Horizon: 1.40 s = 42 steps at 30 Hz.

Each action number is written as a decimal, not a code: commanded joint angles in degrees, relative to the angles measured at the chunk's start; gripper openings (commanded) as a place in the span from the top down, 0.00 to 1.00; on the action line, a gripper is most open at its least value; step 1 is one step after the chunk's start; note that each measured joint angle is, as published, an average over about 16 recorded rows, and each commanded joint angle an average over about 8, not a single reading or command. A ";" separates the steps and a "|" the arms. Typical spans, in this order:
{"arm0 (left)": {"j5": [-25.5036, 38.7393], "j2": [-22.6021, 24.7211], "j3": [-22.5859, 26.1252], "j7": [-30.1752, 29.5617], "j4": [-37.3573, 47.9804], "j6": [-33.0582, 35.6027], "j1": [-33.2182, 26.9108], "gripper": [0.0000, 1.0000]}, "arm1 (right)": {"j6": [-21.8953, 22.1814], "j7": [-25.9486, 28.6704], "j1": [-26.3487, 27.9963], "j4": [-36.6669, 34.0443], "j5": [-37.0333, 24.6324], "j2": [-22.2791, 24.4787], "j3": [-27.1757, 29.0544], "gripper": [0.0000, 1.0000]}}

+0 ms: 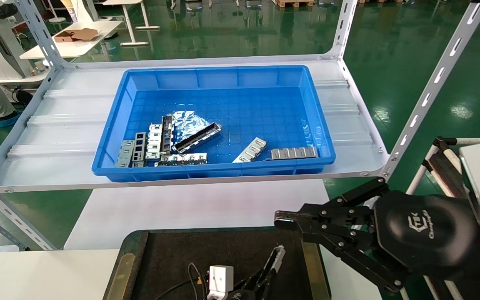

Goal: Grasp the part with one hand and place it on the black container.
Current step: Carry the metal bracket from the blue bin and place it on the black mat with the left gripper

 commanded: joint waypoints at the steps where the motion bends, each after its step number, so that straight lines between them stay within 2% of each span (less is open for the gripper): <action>1: -1.06 0.02 -0.17 1.22 0.47 0.04 -0.05 1.00 | 0.00 0.00 0.00 0.00 0.00 0.00 0.00 1.00; 18: -13.34 0.14 -1.47 13.06 4.64 3.38 -0.24 1.00 | 0.01 -0.01 0.01 0.00 0.02 0.01 -0.02 1.00; 27: -21.57 0.22 0.43 19.53 6.59 5.94 -0.10 1.00 | 0.01 -0.02 0.01 0.00 0.02 0.01 -0.04 1.00; 30: -24.55 0.24 1.44 21.63 7.11 6.69 -0.10 1.00 | 0.02 -0.02 0.01 0.00 0.03 0.02 -0.04 0.96; 32: -26.59 0.24 2.16 23.07 7.43 7.19 -0.11 1.00 | 0.02 -0.02 0.01 0.00 0.03 0.02 -0.04 0.88; 33: -27.57 0.25 2.51 23.78 7.57 7.44 -0.12 1.00 | 0.02 -0.02 0.01 0.00 0.03 0.02 -0.04 0.80; 37: -31.71 0.25 3.98 26.75 8.10 8.51 -0.14 0.95 | 0.02 -0.02 0.01 0.00 0.03 0.02 -0.05 0.36; 39: -33.80 0.26 4.72 28.24 8.31 9.05 -0.15 0.85 | 0.02 -0.03 0.01 0.00 0.03 0.02 -0.05 0.16; 40: -34.88 0.26 5.11 28.99 8.40 9.33 -0.15 0.76 | 0.02 -0.03 0.01 0.00 0.04 0.02 -0.05 0.09; 42: -37.02 0.27 5.91 30.47 8.53 9.88 -0.15 0.51 | 0.02 -0.03 0.01 0.00 0.04 0.02 -0.05 0.01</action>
